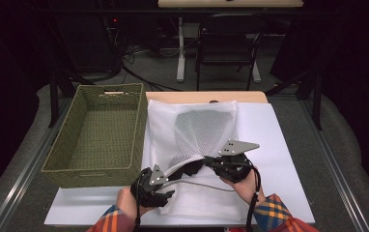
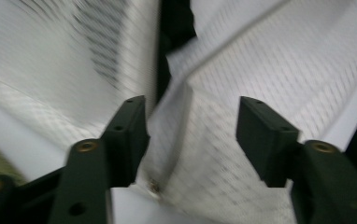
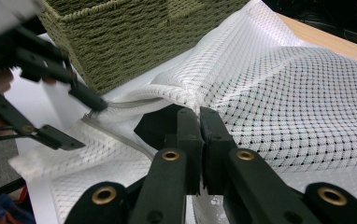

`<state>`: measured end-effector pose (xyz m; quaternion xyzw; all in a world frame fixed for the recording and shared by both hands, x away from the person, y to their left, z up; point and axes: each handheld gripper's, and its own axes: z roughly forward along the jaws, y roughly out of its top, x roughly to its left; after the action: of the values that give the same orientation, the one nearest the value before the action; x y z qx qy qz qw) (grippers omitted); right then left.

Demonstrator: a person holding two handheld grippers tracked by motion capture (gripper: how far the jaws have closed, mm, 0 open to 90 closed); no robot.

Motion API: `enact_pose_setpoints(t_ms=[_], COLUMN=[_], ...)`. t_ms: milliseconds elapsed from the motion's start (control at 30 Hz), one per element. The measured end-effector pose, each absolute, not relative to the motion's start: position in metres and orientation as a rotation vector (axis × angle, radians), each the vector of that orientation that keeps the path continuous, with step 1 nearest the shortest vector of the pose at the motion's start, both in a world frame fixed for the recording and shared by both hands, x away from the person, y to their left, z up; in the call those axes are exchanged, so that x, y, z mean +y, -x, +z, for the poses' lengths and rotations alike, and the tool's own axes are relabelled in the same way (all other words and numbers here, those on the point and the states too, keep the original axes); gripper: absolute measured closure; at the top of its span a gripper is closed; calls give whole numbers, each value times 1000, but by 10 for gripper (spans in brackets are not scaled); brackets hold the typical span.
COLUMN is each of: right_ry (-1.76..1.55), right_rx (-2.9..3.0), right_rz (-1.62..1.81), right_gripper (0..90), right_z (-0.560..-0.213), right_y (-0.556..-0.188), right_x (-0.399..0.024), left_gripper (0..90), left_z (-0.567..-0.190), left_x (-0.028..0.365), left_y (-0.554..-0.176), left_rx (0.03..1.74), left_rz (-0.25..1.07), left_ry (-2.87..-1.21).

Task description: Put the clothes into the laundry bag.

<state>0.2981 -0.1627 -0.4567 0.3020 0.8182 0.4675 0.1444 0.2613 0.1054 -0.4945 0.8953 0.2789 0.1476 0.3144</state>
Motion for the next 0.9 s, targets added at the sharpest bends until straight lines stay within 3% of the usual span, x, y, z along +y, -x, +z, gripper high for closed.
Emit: enact_pose_setpoints(t_ms=[233,433,667,900], right_ry=[-873,-866,-867,-872], right_rx=[2355,2356,2359,2368], right_rz=[1349,1343,1342,1335], right_gripper=[883,883,883,881], right_z=[-456,-455,-455,-456], right_y=[-297,-295,-294,-293], right_x=[-165,-163,-165,-166], left_gripper=[255,258,450,766], left_z=[-478,-476,-480,-488], left_x=[98,81,61,54], left_y=[-265,-278,-291,-296], left_rx=[736,709,687,668], left_rz=[441,462,487,476], left_ry=[-2275,-2261,-2269,-2285])
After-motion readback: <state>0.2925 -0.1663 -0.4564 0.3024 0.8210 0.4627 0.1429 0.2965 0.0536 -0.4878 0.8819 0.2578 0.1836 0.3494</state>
